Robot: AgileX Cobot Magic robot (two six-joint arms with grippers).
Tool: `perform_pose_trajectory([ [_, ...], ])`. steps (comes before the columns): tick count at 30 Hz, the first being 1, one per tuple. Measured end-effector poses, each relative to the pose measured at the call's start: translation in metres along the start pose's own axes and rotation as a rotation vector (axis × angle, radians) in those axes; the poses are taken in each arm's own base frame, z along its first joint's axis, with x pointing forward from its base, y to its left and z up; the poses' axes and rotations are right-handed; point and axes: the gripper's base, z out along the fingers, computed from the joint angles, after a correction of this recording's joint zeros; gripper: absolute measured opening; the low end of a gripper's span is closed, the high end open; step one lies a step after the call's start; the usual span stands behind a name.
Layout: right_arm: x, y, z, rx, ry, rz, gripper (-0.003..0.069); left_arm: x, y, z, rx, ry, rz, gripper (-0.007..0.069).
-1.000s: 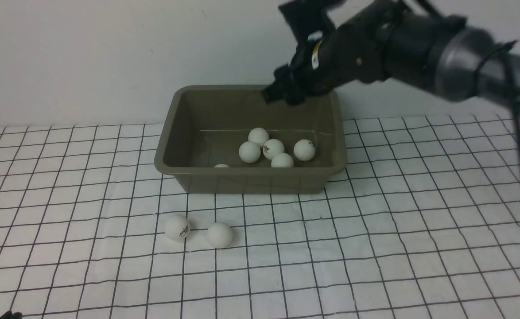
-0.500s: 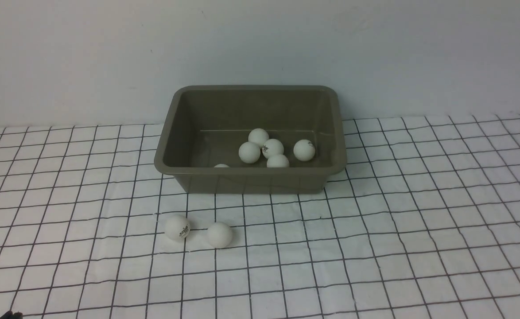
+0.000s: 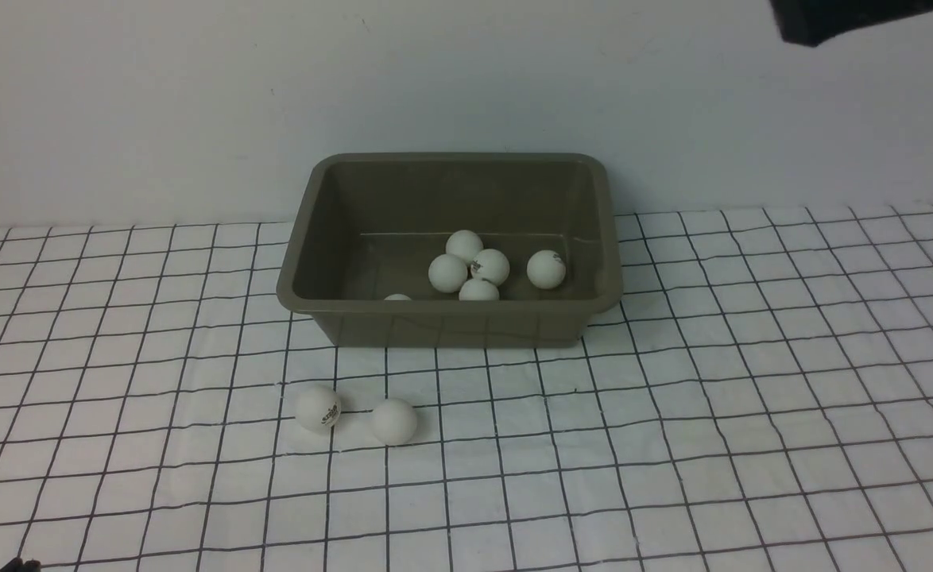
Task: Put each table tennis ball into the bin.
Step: Use the left arm to clamp the table tennis ball closest to it
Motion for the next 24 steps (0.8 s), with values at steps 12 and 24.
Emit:
perform_pose_trajectory([
  [12,0.101,-0.009,-0.118,0.056,-0.030,0.147,-0.0016,-0.012,-0.009,-0.001,0.136,-0.096,-0.560,-0.0004],
  [24,0.228,0.021,-0.156,0.028,0.067,0.480,-0.0016,-0.030,0.000,-0.005,0.206,-0.289,-1.247,-0.0004],
])
